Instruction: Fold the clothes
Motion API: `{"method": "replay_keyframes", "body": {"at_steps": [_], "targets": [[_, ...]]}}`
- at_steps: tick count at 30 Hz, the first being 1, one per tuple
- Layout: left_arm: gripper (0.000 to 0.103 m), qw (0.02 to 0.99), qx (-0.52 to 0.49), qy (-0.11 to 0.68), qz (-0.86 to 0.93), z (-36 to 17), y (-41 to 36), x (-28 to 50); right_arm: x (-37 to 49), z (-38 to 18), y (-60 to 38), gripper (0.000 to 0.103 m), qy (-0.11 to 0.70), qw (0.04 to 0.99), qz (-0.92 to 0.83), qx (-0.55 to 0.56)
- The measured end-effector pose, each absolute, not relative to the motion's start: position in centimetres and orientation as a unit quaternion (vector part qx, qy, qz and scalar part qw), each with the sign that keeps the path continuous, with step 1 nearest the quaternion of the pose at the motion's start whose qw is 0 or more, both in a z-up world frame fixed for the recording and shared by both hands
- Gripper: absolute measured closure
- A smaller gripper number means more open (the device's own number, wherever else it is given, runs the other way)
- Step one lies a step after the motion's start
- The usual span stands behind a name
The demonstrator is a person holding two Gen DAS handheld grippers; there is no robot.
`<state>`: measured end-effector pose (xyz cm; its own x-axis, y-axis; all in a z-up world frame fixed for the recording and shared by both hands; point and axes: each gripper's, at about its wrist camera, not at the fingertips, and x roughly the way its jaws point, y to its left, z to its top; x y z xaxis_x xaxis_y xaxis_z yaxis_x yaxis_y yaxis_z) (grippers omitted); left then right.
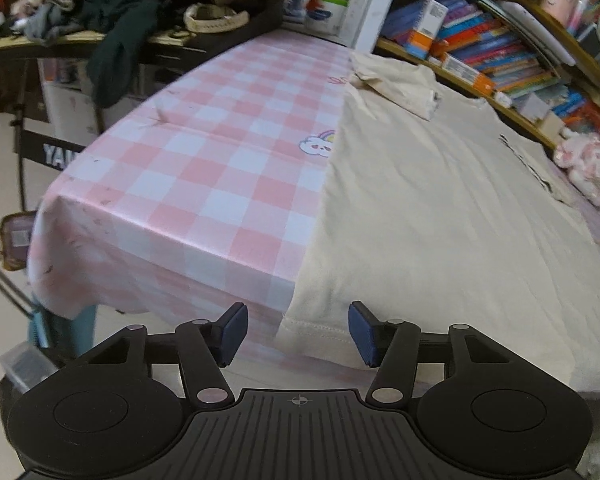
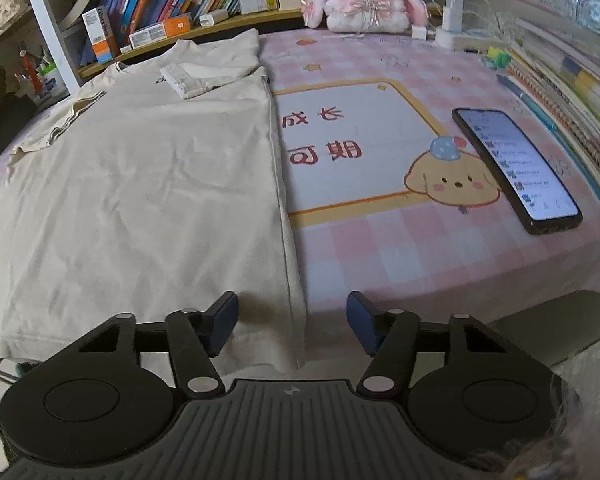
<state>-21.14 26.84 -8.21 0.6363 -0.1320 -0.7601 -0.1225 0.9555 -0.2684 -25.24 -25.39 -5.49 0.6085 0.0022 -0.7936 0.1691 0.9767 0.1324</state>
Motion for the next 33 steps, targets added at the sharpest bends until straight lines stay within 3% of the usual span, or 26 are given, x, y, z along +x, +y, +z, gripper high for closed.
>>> {"method": "replay_keyframes", "body": {"at_steps": [5, 10, 12, 14, 15, 16, 17, 25, 33], "targets": [[0.049, 0.879, -0.173, 0.441, -0.043, -8.9, 28.1, -20.4, -24.6, -5.9, -26.2, 0.048, 0.47, 0.872, -0.029, 0.134], [0.052, 0.866, -0.196, 0.456, -0.063, -9.5, 28.9, -19.7, -23.4, -6.8, -27.8, 0.04, 0.499, 0.843, -0.002, 0.2], [0.089, 0.86, -0.21, 0.46, -0.068, -9.5, 28.8, -19.6, -23.3, -7.0, -28.6, 0.047, 0.507, 0.829, 0.008, 0.238], [0.095, 0.858, -0.213, 0.462, -0.063, -9.2, 28.6, -19.6, -23.2, -7.0, -29.1, 0.064, 0.514, 0.814, 0.022, 0.269], [0.101, 0.858, -0.211, 0.465, -0.062, -8.9, 28.3, -19.7, -23.3, -6.8, -29.1, 0.079, 0.517, 0.809, 0.031, 0.278], [0.101, 0.857, -0.209, 0.468, -0.062, -8.6, 28.1, -19.7, -23.4, -6.4, -29.0, 0.095, 0.517, 0.809, 0.038, 0.278], [0.101, 0.856, -0.206, 0.471, -0.062, -8.3, 27.8, -19.7, -23.6, -5.9, -28.8, 0.096, 0.514, 0.813, 0.045, 0.27], [0.1, 0.867, -0.179, 0.457, -0.083, -6.5, 27.2, -19.4, -24.3, -3.5, -27.4, 0.097, 0.494, 0.838, 0.062, 0.224], [0.088, 0.859, -0.176, 0.472, -0.089, -7.2, 27.5, -18.7, -23.8, -4.8, -27.1, 0.092, 0.513, 0.832, 0.056, 0.201]]}}
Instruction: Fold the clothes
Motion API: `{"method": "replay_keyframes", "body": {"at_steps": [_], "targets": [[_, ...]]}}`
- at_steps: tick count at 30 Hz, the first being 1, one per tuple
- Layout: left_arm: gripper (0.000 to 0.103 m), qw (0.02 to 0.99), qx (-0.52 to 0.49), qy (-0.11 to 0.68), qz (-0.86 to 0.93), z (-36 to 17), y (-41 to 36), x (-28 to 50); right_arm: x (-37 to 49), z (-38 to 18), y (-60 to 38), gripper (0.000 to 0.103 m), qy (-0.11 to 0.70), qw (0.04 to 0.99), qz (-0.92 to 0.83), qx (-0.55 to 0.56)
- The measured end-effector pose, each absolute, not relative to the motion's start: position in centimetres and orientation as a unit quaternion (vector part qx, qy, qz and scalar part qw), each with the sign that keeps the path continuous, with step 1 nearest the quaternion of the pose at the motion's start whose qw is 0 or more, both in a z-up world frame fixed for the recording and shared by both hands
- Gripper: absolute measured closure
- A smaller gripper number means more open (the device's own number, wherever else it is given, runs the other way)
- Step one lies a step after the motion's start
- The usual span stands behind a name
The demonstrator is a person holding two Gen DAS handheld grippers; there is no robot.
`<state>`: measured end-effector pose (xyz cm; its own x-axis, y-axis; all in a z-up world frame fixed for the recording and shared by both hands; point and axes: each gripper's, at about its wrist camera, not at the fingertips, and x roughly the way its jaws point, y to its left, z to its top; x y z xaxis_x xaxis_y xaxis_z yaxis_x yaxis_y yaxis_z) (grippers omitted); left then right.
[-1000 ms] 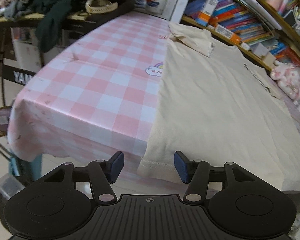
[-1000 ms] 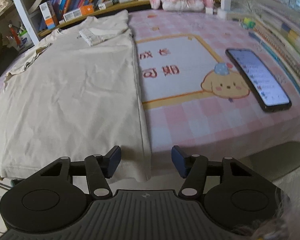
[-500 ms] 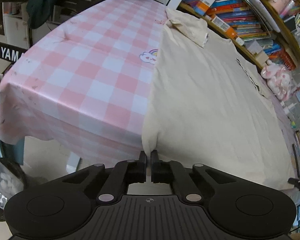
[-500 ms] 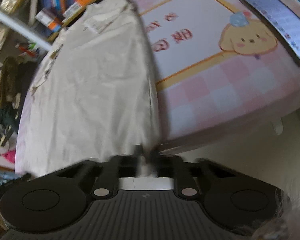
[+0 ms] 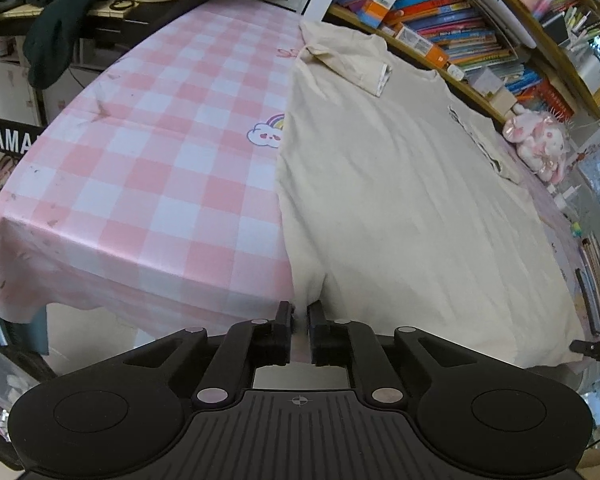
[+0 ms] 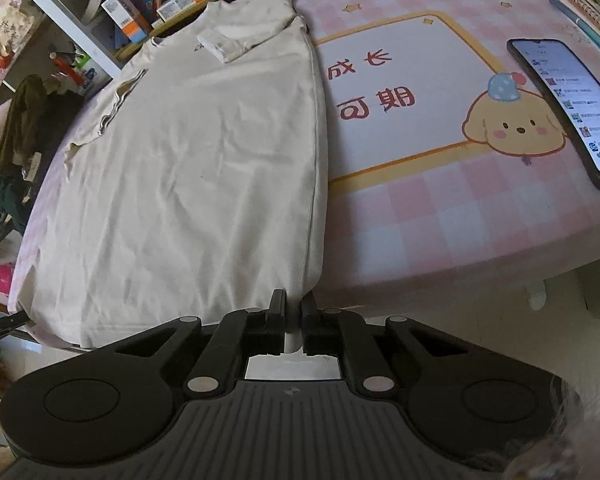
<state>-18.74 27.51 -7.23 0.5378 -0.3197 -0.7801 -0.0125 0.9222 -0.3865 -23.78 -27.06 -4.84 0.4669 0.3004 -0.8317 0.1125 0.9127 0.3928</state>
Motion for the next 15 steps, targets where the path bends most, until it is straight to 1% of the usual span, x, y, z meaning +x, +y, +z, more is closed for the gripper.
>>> {"method": "replay_keyframes", "body": {"at_steps": [4, 11, 12, 13, 14, 15], "targets": [[0.087, 0.857, -0.179, 0.474, -0.09, -7.34, 27.55, -18.64, -23.71, -5.12, -26.97, 0.087, 0.518, 0.829, 0.056, 0.203], [0.087, 0.854, -0.198, 0.472, -0.095, -7.66, 27.91, -18.69, -23.14, -5.5, -26.95, 0.087, 0.525, 0.822, 0.064, 0.209], [0.089, 0.853, -0.202, 0.471, -0.096, -7.72, 27.97, -18.71, -23.14, -5.55, -26.97, 0.093, 0.526, 0.822, 0.065, 0.21], [0.092, 0.852, -0.207, 0.47, -0.097, -7.77, 28.02, -18.74, -23.14, -5.61, -26.99, 0.096, 0.526, 0.821, 0.066, 0.211], [0.097, 0.852, -0.212, 0.469, -0.097, -7.82, 28.08, -18.81, -23.14, -5.64, -26.99, 0.096, 0.527, 0.82, 0.066, 0.212], [0.1, 0.851, -0.218, 0.468, -0.097, -7.88, 28.14, -18.89, -23.17, -5.6, -27.02, 0.097, 0.526, 0.821, 0.066, 0.212]]}}
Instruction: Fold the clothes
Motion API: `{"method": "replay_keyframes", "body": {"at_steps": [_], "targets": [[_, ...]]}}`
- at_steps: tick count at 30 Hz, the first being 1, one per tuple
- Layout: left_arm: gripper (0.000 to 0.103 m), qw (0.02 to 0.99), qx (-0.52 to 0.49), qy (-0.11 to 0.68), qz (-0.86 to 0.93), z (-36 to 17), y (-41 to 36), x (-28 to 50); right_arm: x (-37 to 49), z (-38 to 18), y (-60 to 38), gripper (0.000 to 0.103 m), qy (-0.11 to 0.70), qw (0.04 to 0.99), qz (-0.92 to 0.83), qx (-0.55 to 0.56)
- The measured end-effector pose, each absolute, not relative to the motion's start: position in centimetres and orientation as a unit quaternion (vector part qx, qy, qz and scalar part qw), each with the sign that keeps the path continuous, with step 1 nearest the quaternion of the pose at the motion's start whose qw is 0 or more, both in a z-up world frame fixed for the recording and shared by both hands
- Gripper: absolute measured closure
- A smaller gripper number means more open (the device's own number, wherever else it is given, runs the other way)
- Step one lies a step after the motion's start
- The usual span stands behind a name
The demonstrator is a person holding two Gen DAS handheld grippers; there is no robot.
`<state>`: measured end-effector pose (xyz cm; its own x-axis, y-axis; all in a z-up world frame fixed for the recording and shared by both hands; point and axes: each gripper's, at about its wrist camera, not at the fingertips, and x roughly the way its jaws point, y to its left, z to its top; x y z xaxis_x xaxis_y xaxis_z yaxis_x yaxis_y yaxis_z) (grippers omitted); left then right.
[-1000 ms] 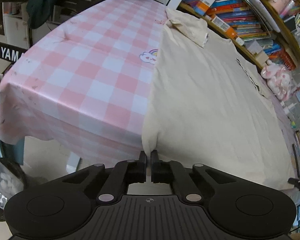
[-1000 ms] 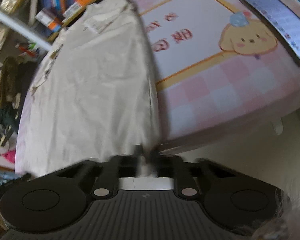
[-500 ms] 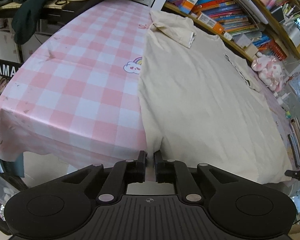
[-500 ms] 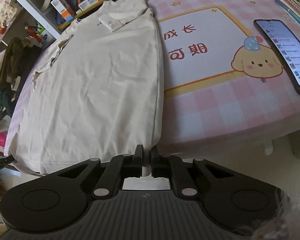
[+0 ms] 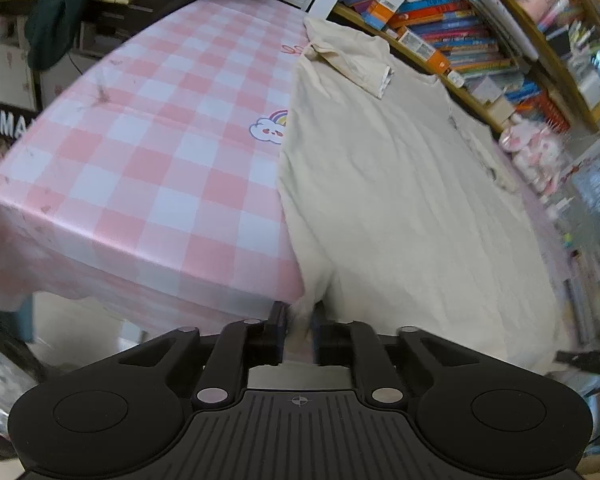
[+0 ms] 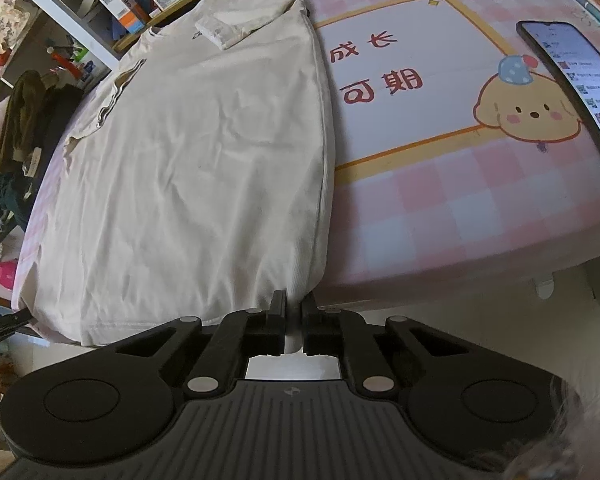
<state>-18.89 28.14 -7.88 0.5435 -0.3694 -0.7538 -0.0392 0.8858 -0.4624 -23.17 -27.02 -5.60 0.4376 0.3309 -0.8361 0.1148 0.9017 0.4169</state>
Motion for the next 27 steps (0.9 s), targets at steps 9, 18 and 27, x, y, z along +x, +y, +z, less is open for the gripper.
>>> {"method": "replay_keyframes", "body": {"at_steps": [9, 18, 27], "targets": [[0.1, 0.85, -0.227, 0.469, -0.078, -6.9, 28.6, -22.0, -24.9, -4.0, -29.0, 0.098, 0.515, 0.828, 0.058, 0.211], [0.1, 0.816, -0.241, 0.52, -0.069, -7.5, 27.9, -27.3, -29.0, -3.7, -30.5, 0.098, 0.555, 0.803, 0.07, 0.205], [0.1, 0.811, -0.274, 0.513, -0.066, -7.5, 27.1, -30.3, -33.3, -5.3, -31.9, 0.098, 0.597, 0.769, 0.081, 0.215]]}}
